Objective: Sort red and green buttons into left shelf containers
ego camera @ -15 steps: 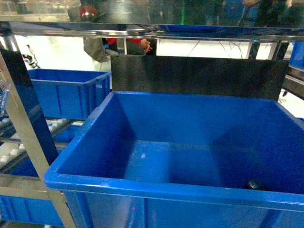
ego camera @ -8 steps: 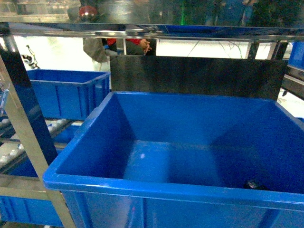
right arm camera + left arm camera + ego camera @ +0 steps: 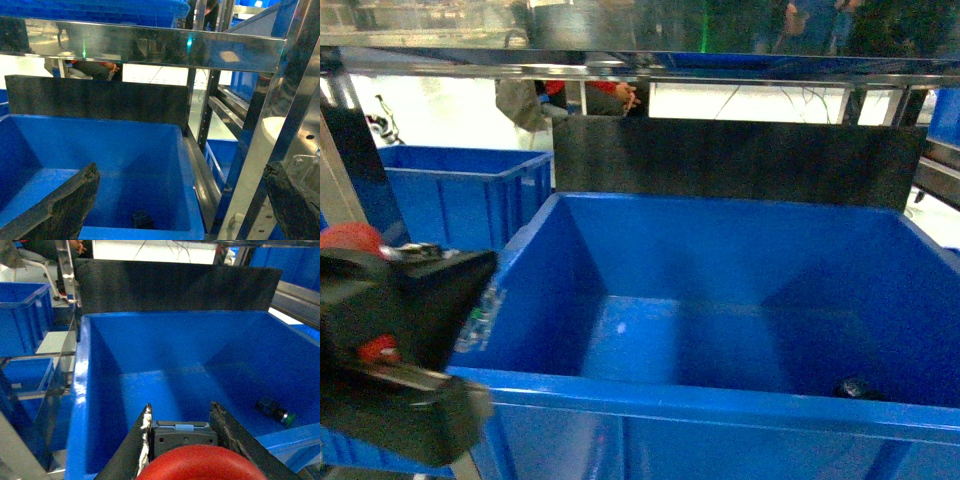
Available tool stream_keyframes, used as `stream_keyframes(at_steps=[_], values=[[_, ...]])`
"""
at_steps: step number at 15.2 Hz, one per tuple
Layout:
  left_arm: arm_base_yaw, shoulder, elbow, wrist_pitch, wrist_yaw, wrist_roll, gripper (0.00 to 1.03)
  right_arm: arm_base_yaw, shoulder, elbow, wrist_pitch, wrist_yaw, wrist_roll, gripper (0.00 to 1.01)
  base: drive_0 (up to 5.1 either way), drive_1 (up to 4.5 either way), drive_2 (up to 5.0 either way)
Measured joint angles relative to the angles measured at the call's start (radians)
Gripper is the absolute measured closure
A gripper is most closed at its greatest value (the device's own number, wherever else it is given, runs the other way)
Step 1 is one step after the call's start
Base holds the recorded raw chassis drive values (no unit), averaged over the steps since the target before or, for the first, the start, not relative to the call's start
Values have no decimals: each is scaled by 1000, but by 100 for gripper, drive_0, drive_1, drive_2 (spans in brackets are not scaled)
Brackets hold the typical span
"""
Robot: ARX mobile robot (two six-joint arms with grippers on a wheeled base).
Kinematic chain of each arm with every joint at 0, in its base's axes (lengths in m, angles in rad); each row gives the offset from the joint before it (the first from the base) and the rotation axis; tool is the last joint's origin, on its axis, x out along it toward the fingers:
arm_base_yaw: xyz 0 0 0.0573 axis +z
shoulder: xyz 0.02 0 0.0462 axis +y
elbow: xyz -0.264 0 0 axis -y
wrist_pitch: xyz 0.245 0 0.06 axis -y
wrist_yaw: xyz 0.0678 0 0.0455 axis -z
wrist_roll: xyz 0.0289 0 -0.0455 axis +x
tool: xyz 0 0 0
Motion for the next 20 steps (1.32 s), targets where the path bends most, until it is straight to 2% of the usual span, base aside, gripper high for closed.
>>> stream_keyframes(at_steps=[2, 5, 7, 8, 9, 10, 12, 13, 14, 15, 17, 18, 19, 20], values=[[-45, 174, 84, 76, -1, 3, 75, 0, 0, 0, 0, 0, 0, 3, 0, 0, 0], [-66, 442, 232, 109, -12, -1, 75, 0, 0, 0, 0, 0, 0, 3, 0, 0, 0], [-71, 603, 346, 106, -13, -21, 75, 0, 0, 0, 0, 0, 0, 3, 0, 0, 0], [-70, 666, 401, 97, -13, -50, 75, 0, 0, 0, 0, 0, 0, 3, 0, 0, 0], [-70, 753, 479, 82, -42, -76, 75, 0, 0, 0, 0, 0, 0, 3, 0, 0, 0], [-63, 802, 524, 56, -100, -101, 75, 0, 0, 0, 0, 0, 0, 3, 0, 0, 0], [-43, 883, 608, 31, -148, -167, 75, 0, 0, 0, 0, 0, 0, 3, 0, 0, 0], [-37, 908, 641, 48, -164, -213, 74, 0, 0, 0, 0, 0, 0, 3, 0, 0, 0], [-35, 918, 652, 51, -166, -239, 63, 0, 0, 0, 0, 0, 0, 3, 0, 0, 0], [-33, 919, 642, 87, -158, -251, 34, 0, 0, 0, 0, 0, 0, 3, 0, 0, 0], [-28, 890, 592, 129, -153, -245, 12, 0, 0, 0, 0, 0, 0, 3, 0, 0, 0], [-25, 853, 546, 161, -159, -219, 3, 0, 0, 0, 0, 0, 0, 3, 0, 0, 0], [-24, 803, 495, 206, -161, -184, 6, 0, 0, 0, 0, 0, 0, 3, 0, 0, 0], [-17, 732, 441, 240, -140, -153, 5, 0, 0, 0, 0, 0, 0, 3, 0, 0, 0]])
